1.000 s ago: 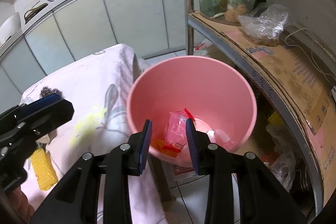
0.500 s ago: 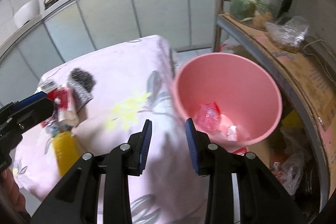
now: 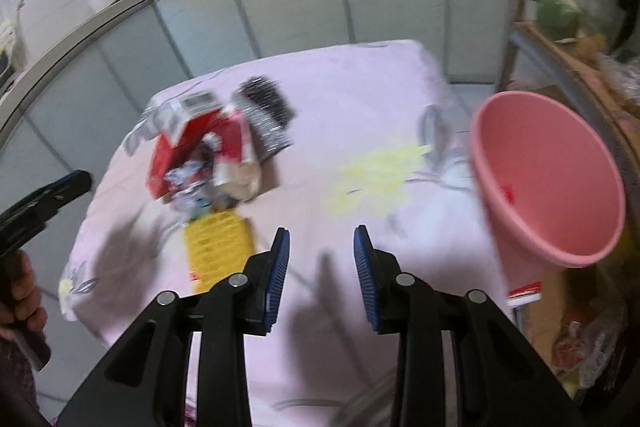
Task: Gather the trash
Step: 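Move both grippers back over the trash on the table, then grasp the red printed box with the left gripper while the right gripper grasps the yellow foam net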
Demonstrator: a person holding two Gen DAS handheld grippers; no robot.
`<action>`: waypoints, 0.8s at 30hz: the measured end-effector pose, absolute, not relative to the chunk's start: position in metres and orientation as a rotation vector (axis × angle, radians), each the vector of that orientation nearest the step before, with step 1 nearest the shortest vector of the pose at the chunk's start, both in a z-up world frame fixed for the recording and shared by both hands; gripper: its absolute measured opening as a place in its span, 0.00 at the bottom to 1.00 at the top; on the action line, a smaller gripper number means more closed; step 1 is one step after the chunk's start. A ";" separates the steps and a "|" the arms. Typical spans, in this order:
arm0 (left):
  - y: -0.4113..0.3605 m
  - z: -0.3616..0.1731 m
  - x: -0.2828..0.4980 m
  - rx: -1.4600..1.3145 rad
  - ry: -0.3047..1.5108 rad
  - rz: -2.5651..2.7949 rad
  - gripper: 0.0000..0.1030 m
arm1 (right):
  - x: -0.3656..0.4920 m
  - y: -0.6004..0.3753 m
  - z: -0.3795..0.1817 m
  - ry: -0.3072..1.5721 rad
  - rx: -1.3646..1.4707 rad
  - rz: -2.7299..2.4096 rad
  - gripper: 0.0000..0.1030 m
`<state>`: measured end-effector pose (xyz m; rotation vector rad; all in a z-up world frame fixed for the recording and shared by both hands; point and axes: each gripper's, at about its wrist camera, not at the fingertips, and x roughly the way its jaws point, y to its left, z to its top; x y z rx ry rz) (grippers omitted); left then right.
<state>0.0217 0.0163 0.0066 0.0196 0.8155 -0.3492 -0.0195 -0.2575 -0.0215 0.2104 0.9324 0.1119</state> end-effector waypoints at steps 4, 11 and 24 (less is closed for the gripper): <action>0.015 -0.004 0.027 0.050 0.836 -0.373 0.37 | -0.017 -0.233 -0.023 0.953 0.171 0.187 0.33; -0.031 -0.017 0.038 0.271 0.830 -0.404 0.37 | -0.008 -0.199 -0.030 1.016 0.109 0.272 0.50; -0.066 -0.036 0.057 0.474 0.774 -0.425 0.44 | 0.008 -0.171 -0.051 1.100 0.053 0.300 0.55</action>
